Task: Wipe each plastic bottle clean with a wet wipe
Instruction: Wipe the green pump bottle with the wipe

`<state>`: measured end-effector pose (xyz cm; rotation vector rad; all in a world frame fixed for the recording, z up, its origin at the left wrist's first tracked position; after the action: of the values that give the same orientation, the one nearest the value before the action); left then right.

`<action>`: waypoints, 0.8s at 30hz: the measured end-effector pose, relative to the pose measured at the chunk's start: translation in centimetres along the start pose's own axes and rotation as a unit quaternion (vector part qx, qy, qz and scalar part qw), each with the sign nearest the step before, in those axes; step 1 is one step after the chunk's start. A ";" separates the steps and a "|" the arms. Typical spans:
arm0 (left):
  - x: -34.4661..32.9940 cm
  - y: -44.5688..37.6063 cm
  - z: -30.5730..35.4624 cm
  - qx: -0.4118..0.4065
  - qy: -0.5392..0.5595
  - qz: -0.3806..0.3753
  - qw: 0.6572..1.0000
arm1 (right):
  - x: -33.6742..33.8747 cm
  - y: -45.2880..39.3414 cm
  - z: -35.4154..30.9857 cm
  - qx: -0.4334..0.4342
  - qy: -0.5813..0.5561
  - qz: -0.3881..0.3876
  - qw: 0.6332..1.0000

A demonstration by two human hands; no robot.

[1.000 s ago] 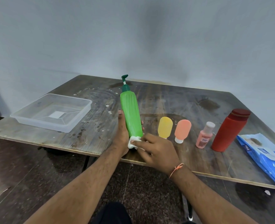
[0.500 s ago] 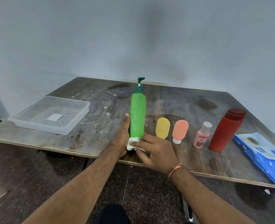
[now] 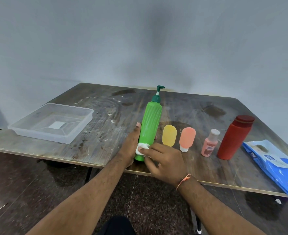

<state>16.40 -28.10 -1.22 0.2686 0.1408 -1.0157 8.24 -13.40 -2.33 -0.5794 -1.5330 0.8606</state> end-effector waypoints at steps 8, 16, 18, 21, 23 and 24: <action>-0.5 -0.1 0.3 -0.038 -0.014 0.054 0.998 | 0.7 -2.6 0.7 -0.036 0.065 0.028 0.997; -0.1 0.2 0.4 -0.007 -0.008 0.018 1.000 | 1.1 0.2 0.1 0.059 0.064 -0.059 0.994; -0.1 0.1 0.5 -0.014 -0.014 0.021 1.000 | 1.4 -0.1 0.7 0.061 0.075 -0.063 0.993; -0.5 0.2 0.5 -0.031 0.007 0.038 0.999 | 1.8 -2.1 1.3 0.039 0.096 -0.036 0.994; -0.6 0.1 0.4 -0.052 0.010 0.048 0.997 | 2.1 -3.9 1.4 0.012 0.109 -0.005 0.994; -0.7 0.2 0.4 -0.052 0.010 0.049 0.997 | 2.3 -4.6 1.5 -0.005 0.110 0.013 0.994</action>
<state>16.21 -27.57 -0.60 0.1897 0.1970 -0.9053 6.94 -14.72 2.72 -0.6796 -1.3323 0.7811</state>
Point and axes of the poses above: each hand's wrist, its own y-axis away from the middle knuckle, its own x-axis out of the back of the hand, z = x × y, the point moved 1 cm from there along -y, towards the middle knuckle, and after that the axes turned 9 degrees about x, right-handed, at the moved point
